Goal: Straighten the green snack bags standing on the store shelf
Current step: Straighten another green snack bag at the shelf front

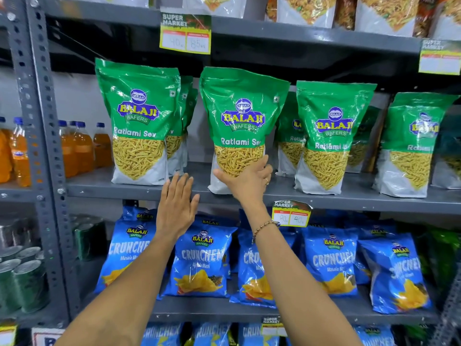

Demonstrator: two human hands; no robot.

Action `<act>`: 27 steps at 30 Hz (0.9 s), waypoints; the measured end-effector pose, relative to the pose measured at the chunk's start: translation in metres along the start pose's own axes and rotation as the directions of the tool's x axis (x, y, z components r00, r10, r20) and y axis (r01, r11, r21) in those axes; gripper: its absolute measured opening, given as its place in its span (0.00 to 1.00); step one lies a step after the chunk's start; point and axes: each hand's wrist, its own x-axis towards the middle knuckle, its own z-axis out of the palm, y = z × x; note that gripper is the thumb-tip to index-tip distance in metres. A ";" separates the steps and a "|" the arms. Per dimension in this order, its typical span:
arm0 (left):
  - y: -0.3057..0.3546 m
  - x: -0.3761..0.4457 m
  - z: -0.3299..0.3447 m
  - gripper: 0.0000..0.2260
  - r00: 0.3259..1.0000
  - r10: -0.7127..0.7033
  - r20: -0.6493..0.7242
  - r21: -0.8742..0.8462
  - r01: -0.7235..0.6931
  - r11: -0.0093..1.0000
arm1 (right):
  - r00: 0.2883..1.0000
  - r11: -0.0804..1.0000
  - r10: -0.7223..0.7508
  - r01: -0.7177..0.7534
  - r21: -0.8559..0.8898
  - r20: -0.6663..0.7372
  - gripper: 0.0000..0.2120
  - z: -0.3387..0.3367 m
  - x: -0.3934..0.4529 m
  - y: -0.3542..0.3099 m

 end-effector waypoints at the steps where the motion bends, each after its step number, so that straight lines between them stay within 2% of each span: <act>1: 0.000 0.000 0.001 0.28 1.000 -0.002 0.003 0.005 0.002 1.000 | 1.000 1.000 -0.013 0.012 -0.020 -0.016 0.64 0.004 -0.002 0.001; 12: -0.004 0.001 0.005 0.26 1.000 0.011 -0.020 0.013 -0.011 1.000 | 0.977 0.988 -0.086 0.058 -0.145 -0.196 0.58 0.025 -0.006 0.005; 27: -0.004 0.001 0.002 0.26 1.000 0.012 -0.008 0.012 -0.012 1.000 | 0.976 0.984 -0.062 0.025 -0.175 -0.209 0.53 0.038 0.011 0.005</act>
